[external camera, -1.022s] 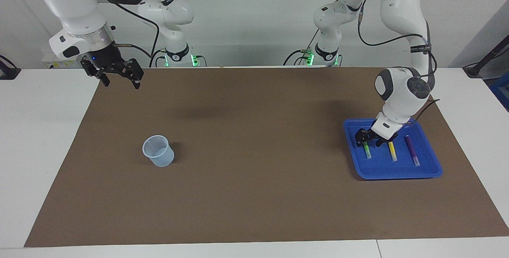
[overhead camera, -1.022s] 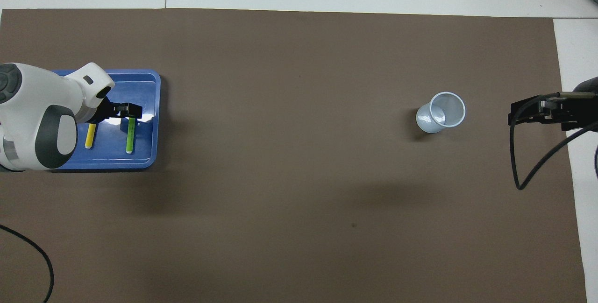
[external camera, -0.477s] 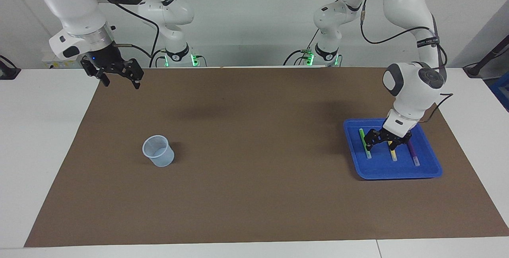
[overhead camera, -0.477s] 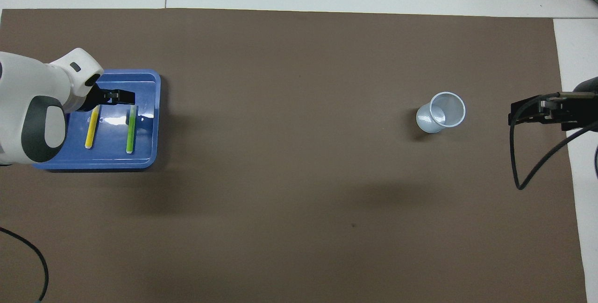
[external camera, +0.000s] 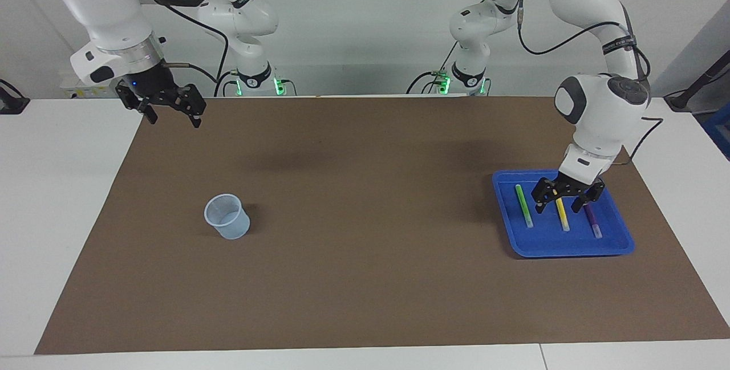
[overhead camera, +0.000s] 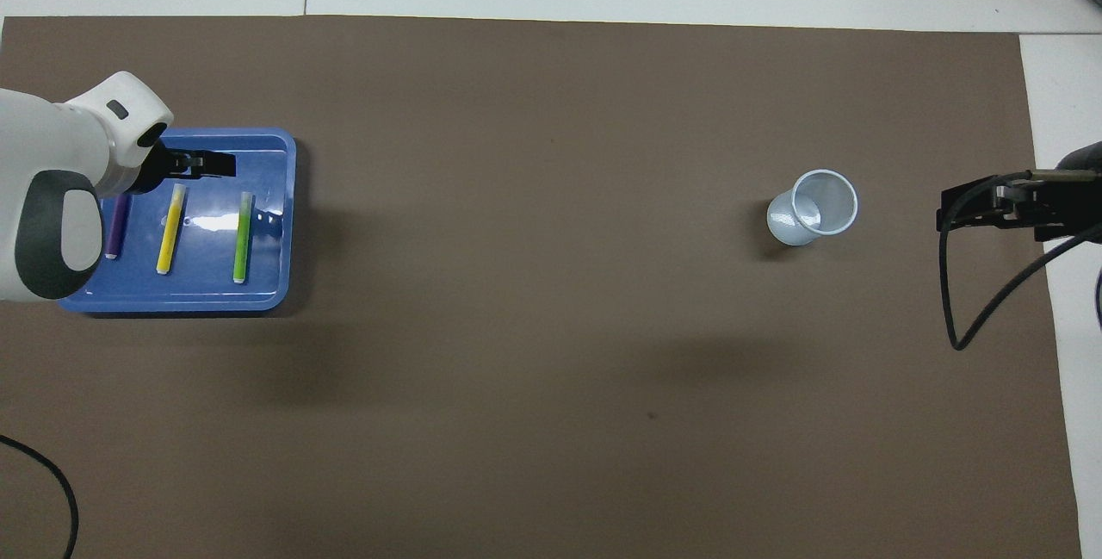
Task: Right arm passes pens to left for tray arrangement
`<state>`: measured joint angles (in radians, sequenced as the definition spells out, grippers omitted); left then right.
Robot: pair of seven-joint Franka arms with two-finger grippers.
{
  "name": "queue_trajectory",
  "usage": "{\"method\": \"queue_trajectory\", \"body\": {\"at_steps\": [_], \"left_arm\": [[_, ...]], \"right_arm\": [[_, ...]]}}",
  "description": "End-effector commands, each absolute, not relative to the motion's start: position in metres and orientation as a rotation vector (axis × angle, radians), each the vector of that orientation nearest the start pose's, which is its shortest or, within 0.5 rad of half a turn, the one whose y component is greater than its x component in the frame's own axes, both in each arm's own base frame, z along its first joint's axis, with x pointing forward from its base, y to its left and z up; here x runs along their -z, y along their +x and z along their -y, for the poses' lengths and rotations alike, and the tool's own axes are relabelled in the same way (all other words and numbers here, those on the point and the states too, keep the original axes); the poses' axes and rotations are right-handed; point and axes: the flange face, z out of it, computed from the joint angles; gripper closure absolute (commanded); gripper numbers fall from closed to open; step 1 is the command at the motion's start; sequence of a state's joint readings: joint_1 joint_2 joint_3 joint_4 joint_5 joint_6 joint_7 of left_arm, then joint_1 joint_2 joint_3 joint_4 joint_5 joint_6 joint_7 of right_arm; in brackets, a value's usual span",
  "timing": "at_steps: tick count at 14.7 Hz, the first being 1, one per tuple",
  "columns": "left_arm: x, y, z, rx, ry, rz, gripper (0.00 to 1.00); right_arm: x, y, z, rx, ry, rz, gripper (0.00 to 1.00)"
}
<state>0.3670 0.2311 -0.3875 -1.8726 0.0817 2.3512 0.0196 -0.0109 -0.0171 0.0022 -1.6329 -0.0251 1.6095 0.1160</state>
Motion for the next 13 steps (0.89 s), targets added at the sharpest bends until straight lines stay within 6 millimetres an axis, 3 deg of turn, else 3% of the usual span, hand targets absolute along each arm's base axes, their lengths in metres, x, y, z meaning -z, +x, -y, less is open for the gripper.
{"method": "queue_trajectory", "body": {"at_steps": [1, 4, 7, 9, 13], "left_arm": [[-0.475, 0.635, -0.007, 0.464, -3.087, -0.106, 0.01], [-0.498, 0.631, -0.005, 0.48, -3.073, -0.108, 0.01], [-0.501, 0.631, -0.007, 0.484, -3.081, -0.097, 0.01], [-0.518, 0.627, 0.001, 0.516, -3.066, -0.115, 0.01], [-0.531, 0.623, 0.0, 0.539, -3.045, -0.11, 0.01]], "right_arm": [[-0.61, 0.545, 0.008, -0.008, -3.154, -0.178, 0.0], [-0.61, 0.545, 0.008, -0.006, -3.153, -0.178, 0.0], [-0.61, 0.545, 0.009, -0.006, -3.153, -0.18, 0.0], [-0.61, 0.545, 0.008, -0.009, -3.154, -0.178, 0.0], [-0.61, 0.545, 0.008, -0.009, -3.154, -0.178, 0.0]]}}
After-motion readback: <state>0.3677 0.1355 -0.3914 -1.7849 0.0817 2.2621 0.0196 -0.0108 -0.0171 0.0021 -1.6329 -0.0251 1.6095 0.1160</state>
